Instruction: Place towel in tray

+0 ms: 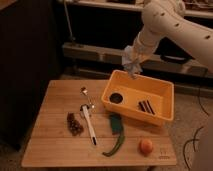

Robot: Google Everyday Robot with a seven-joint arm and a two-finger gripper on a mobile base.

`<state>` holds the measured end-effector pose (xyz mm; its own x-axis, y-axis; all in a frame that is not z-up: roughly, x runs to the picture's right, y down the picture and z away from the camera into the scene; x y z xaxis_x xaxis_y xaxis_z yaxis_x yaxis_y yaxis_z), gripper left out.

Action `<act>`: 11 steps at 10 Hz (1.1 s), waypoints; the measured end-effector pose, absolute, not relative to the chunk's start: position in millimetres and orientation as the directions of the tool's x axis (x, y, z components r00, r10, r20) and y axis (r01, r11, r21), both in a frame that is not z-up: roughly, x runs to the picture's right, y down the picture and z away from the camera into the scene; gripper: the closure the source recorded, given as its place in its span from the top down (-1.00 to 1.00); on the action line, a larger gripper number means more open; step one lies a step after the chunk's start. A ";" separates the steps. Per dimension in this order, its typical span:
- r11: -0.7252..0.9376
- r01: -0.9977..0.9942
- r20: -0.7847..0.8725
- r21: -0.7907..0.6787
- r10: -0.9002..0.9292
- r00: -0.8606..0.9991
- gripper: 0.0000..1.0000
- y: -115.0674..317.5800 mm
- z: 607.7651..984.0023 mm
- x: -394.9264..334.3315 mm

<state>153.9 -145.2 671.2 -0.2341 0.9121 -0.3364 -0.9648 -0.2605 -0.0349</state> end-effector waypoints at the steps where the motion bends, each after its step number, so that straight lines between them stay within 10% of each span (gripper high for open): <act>1: -0.260 -0.965 -0.337 -0.035 0.912 -0.233 -1.00 -145.3 671.3 153.3; 11: -0.437 -0.897 -0.558 0.065 0.729 -0.396 -1.00 -6.1 787.9 175.1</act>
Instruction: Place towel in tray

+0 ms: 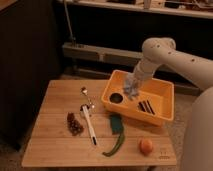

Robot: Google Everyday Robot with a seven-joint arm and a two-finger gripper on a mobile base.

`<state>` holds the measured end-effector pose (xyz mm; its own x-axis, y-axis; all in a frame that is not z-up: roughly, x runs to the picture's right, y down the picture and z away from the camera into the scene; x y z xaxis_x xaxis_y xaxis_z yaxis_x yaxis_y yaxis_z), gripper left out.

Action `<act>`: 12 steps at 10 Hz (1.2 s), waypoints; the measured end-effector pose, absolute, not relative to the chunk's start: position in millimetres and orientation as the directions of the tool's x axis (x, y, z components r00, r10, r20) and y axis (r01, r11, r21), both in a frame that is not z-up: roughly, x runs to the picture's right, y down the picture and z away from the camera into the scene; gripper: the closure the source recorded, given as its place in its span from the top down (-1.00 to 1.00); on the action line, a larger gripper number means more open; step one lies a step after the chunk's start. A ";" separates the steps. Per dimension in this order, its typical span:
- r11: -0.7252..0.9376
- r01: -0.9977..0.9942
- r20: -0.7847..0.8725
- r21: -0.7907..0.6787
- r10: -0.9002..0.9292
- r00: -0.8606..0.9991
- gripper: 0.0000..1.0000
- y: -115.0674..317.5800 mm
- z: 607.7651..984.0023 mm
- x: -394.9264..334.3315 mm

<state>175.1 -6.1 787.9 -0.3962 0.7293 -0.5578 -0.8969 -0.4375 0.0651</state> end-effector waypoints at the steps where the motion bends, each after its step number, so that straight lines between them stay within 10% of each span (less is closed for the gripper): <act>1: -0.463 -0.884 -0.576 0.071 0.704 -0.415 -1.00 9.1 800.8 177.9; 5: -0.648 -0.761 -0.628 0.010 0.588 -0.509 -0.97 62.3 861.2 209.4; 10: -0.764 -0.633 -0.608 -0.129 0.565 -0.558 -0.03 40.8 866.1 236.1; 12: -0.772 -0.621 -0.605 -0.133 0.560 -0.566 0.02 38.7 864.2 241.2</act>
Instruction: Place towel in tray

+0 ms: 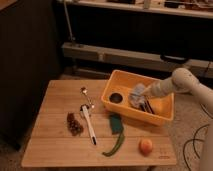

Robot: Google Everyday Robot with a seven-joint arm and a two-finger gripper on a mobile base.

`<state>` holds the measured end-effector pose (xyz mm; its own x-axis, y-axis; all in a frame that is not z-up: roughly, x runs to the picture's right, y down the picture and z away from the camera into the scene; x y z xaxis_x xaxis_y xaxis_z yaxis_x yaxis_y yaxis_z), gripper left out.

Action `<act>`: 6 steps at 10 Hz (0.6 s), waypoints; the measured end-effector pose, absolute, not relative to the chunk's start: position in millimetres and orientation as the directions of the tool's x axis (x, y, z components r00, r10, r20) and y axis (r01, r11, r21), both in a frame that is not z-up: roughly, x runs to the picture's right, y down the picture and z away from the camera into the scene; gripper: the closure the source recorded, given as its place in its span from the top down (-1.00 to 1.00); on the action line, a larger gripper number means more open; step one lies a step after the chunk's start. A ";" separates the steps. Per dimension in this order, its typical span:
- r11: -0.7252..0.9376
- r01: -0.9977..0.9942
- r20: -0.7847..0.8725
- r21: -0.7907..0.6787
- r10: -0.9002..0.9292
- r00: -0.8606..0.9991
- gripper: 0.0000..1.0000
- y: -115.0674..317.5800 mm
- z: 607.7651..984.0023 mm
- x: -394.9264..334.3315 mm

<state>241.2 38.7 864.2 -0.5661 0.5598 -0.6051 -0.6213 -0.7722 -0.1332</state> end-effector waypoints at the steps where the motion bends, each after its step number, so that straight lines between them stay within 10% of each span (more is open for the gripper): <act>1: -0.771 -0.623 -0.607 -0.137 0.562 -0.562 0.02 37.5 864.6 237.6; 6: -0.770 -0.623 -0.607 -0.136 0.562 -0.562 0.02 37.6 864.6 237.7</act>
